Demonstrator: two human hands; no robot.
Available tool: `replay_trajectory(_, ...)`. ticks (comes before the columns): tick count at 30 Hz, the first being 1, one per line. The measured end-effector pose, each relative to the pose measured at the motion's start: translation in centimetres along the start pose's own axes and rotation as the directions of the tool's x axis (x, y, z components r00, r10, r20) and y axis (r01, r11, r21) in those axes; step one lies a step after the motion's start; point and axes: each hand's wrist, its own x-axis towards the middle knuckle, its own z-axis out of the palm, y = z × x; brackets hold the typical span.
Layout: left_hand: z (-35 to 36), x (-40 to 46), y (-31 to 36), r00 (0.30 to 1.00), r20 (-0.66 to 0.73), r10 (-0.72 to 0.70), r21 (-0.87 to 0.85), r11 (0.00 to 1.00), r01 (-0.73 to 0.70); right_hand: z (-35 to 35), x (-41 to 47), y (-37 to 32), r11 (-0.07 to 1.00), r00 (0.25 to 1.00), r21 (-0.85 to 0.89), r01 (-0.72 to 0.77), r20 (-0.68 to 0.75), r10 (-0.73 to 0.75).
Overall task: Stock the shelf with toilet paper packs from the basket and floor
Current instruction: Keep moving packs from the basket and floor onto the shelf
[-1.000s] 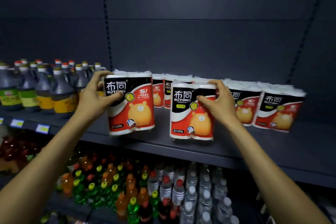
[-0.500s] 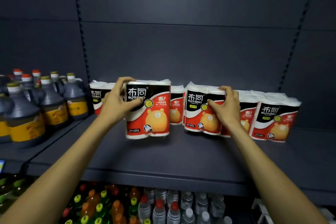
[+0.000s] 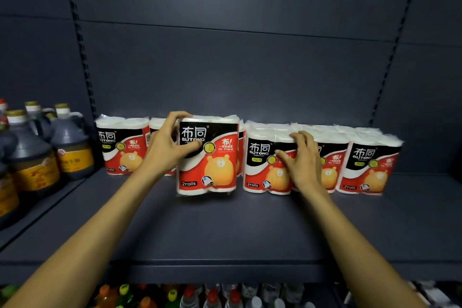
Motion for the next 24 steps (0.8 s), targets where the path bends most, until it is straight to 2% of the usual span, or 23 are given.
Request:
replay_trajectory(9, 1.0, 0.5, -1.3, 0.999, 0.028, -0.043, -0.004, 0.999, 0.044, -0.4, 0.5, -0.5, 0.995, 0.996, -0.102, -0.023, 0.080, 0.031)
replay_trajectory(16, 2.7, 2.2, -1.2, 0.999, 0.036, -0.030, 0.017, 0.999, 0.030, -4.8, 1.8, -1.6, 1.000, 0.998, -0.001, 0.008, -0.059, -0.008)
replay_trajectory(21, 3.9, 2.9, -2.5, 0.994, 0.055, -0.093, 0.030, 0.995, 0.091, -6.8, 2.4, -1.7, 0.999, 0.997, 0.048, -0.015, -0.070, 0.018)
replay_trajectory(24, 4.2, 3.0, -3.5, 0.988, 0.092, -0.121, 0.118, 0.987, 0.110, -7.1, 2.3, -1.3, 0.998, 0.998, 0.057, -0.029, -0.058, 0.032)
